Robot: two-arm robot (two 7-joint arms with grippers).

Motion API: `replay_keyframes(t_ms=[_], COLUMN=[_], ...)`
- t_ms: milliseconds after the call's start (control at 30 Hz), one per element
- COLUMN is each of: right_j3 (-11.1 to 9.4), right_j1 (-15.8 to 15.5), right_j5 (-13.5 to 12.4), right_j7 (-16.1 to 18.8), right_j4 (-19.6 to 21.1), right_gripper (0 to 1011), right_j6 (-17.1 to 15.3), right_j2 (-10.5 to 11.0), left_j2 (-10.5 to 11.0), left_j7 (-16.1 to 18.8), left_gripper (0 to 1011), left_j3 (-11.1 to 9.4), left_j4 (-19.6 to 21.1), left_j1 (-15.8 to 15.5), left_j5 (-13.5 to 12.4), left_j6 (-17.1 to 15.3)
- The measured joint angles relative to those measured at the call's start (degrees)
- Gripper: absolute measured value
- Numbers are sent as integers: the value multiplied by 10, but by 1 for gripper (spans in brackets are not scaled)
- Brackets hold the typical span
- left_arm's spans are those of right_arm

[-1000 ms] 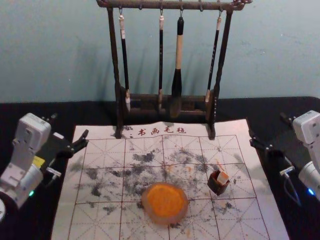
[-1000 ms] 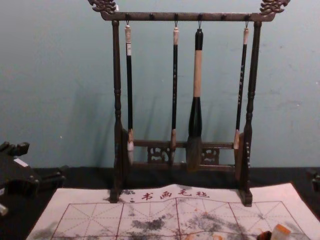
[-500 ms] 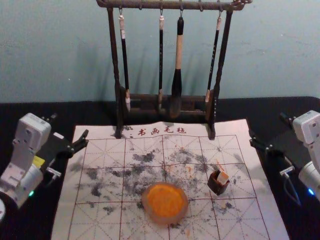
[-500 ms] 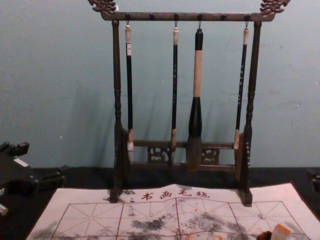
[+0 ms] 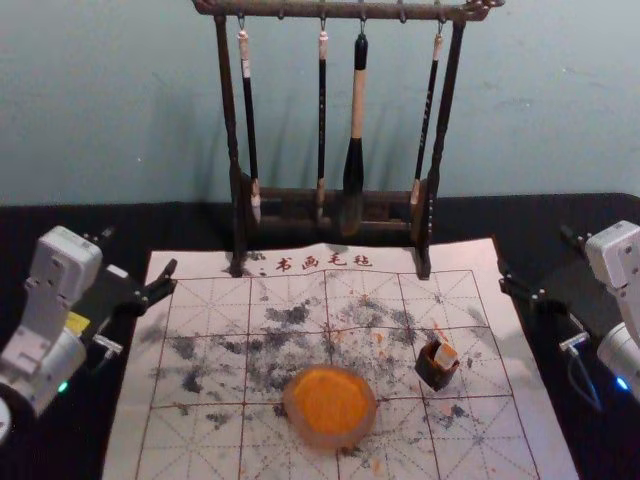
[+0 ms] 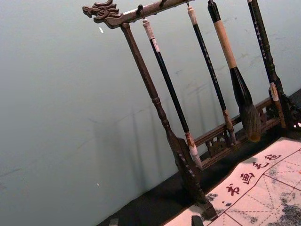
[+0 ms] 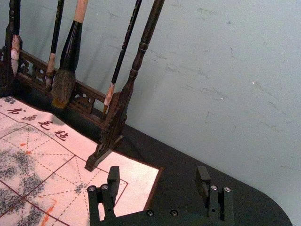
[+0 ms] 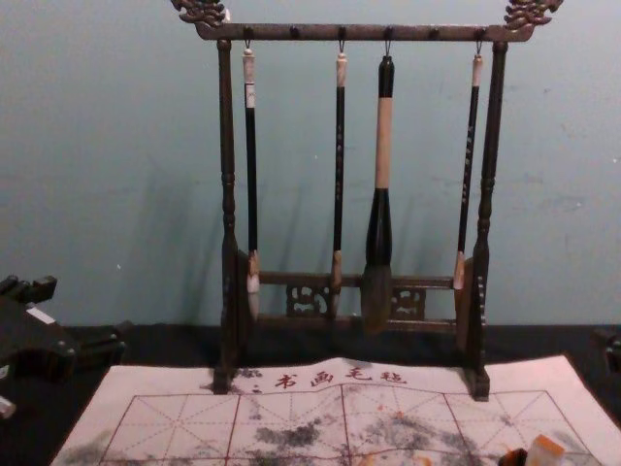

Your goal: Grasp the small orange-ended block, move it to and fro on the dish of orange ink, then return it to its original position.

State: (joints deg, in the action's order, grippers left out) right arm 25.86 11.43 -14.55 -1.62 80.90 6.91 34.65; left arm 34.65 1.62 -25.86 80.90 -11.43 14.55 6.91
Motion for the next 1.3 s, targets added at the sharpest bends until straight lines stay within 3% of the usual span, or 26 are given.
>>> replay_keyframes(t_ms=[367,633,867,1133,1300], right_j3=[-2,-23,-41,-43,-37], right_j1=[0,-17,-60,-91,-102], right_j5=[0,-16,-47,-69,-73], right_j7=[3,36,93,160,187], right_j4=[0,28,86,123,133], right_gripper=[1000,1000,1000,1000,1000], right_j6=[-1,8,40,64,64], right_j2=[0,10,37,58,59], left_j2=[0,0,0,0,0], left_j7=[0,0,0,0,0], left_gripper=[1001,1001,1001,1001,1001], left_j3=[0,0,0,0,0], left_j4=[0,0,0,0,0], left_j1=[0,0,0,0,0], left_j5=[0,0,0,0,0], left_j6=[0,0,0,0,0])
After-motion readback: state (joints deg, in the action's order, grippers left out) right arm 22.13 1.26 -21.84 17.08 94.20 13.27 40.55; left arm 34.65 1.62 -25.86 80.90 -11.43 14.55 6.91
